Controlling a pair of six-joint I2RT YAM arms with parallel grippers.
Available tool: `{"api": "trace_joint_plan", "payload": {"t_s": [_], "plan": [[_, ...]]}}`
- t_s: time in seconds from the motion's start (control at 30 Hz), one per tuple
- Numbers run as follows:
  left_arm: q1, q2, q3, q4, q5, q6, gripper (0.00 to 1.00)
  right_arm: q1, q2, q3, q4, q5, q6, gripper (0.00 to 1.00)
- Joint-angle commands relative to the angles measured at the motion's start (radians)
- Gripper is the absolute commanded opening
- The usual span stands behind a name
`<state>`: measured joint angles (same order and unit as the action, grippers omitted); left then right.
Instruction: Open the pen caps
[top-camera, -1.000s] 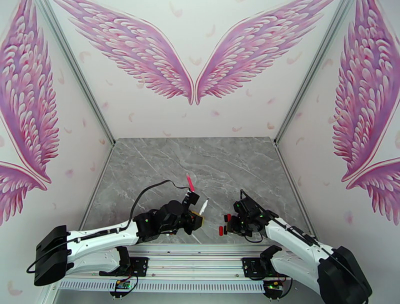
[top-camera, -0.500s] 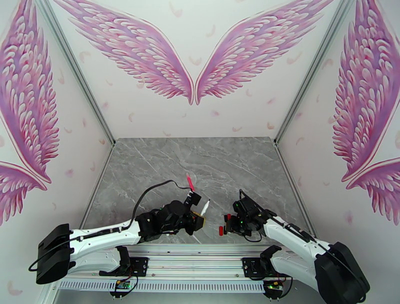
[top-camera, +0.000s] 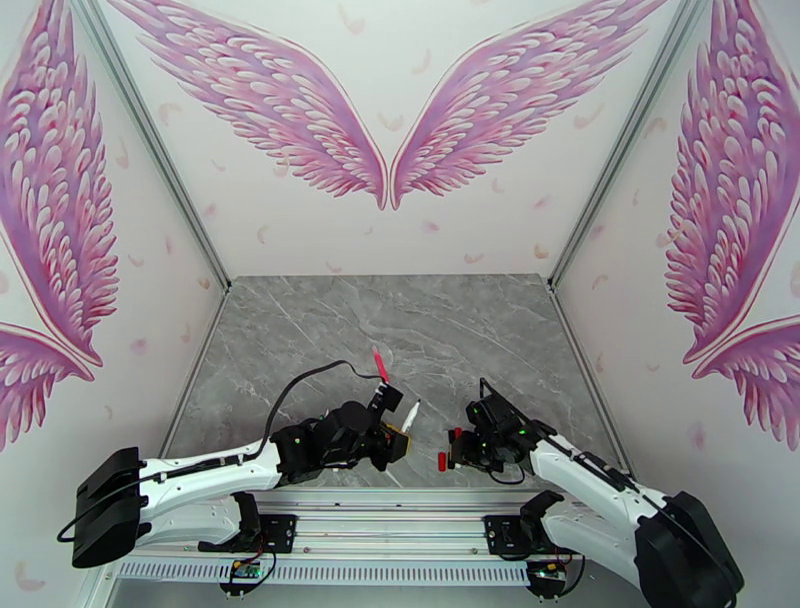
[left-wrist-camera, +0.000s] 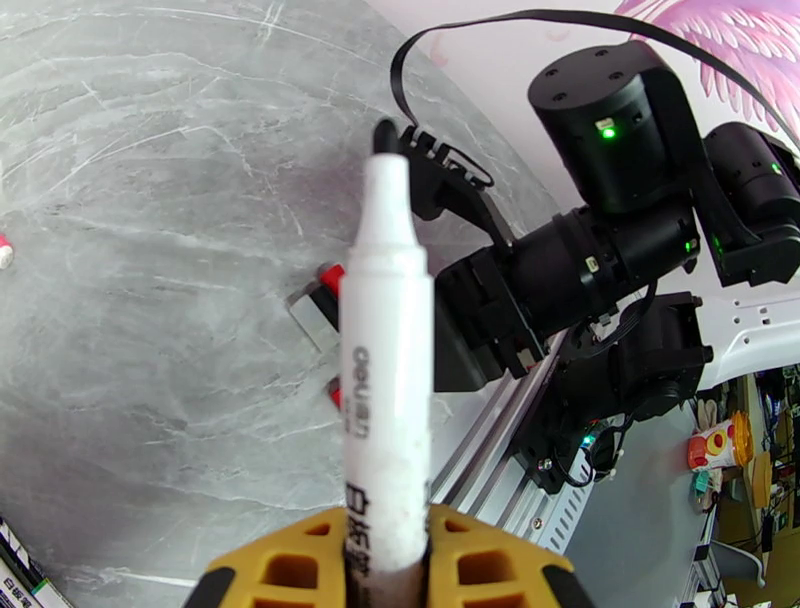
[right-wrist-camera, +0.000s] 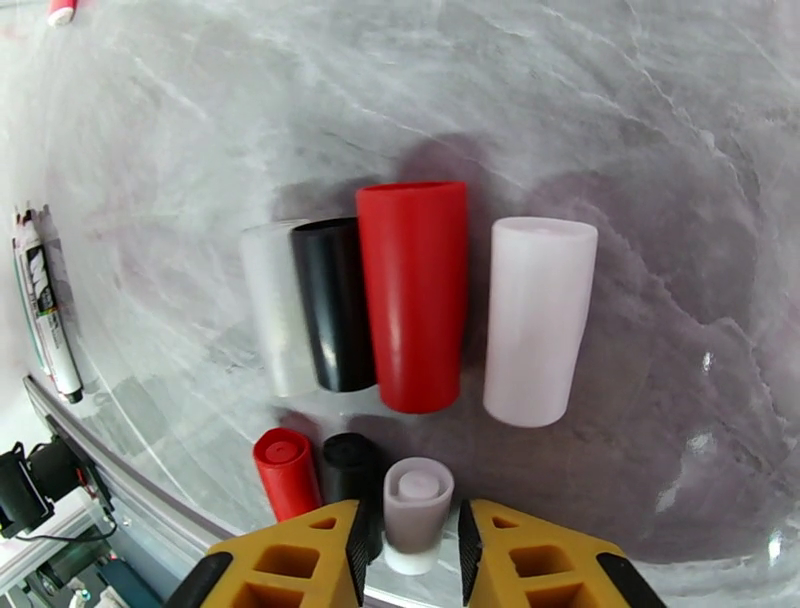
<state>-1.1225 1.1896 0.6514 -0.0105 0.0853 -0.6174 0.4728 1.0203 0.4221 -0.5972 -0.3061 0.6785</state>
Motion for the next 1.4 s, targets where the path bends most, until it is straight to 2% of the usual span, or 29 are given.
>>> {"api": "trace_joint_plan", "payload": {"t_s": [0.0, 0.13, 0.27, 0.53, 0.7, 0.73, 0.9, 1.37], "plan": [[-0.013, -0.005, 0.024, -0.009, -0.036, -0.007, 0.01, 0.009, -0.052, 0.039, -0.039, 0.005, -0.02, 0.36], [-0.034, -0.003, 0.024, -0.047, -0.11, -0.032, 0.02, 0.01, -0.112, 0.072, -0.078, -0.002, -0.04, 0.39], [-0.067, 0.029, 0.06, -0.161, -0.236, -0.074, 0.02, 0.012, -0.172, 0.098, -0.073, -0.025, -0.077, 0.47], [-0.161, 0.195, 0.203, -0.423, -0.523, -0.265, 0.03, 0.015, -0.231, 0.143, -0.033, -0.155, -0.189, 0.75], [-0.182, 0.295, 0.29, -0.563, -0.615, -0.402, 0.02, 0.015, -0.27, 0.14, 0.019, -0.284, -0.198, 0.97], [-0.182, 0.307, 0.297, -0.583, -0.628, -0.428, 0.02, 0.015, -0.277, 0.138, 0.023, -0.305, -0.197, 0.99], [-0.167, 0.357, 0.317, -0.64, -0.642, -0.493, 0.02, 0.016, -0.303, 0.13, 0.038, -0.34, -0.191, 0.99], [-0.116, 0.434, 0.31, -0.665, -0.609, -0.473, 0.03, 0.016, -0.316, 0.127, 0.043, -0.344, -0.202, 0.99]]}}
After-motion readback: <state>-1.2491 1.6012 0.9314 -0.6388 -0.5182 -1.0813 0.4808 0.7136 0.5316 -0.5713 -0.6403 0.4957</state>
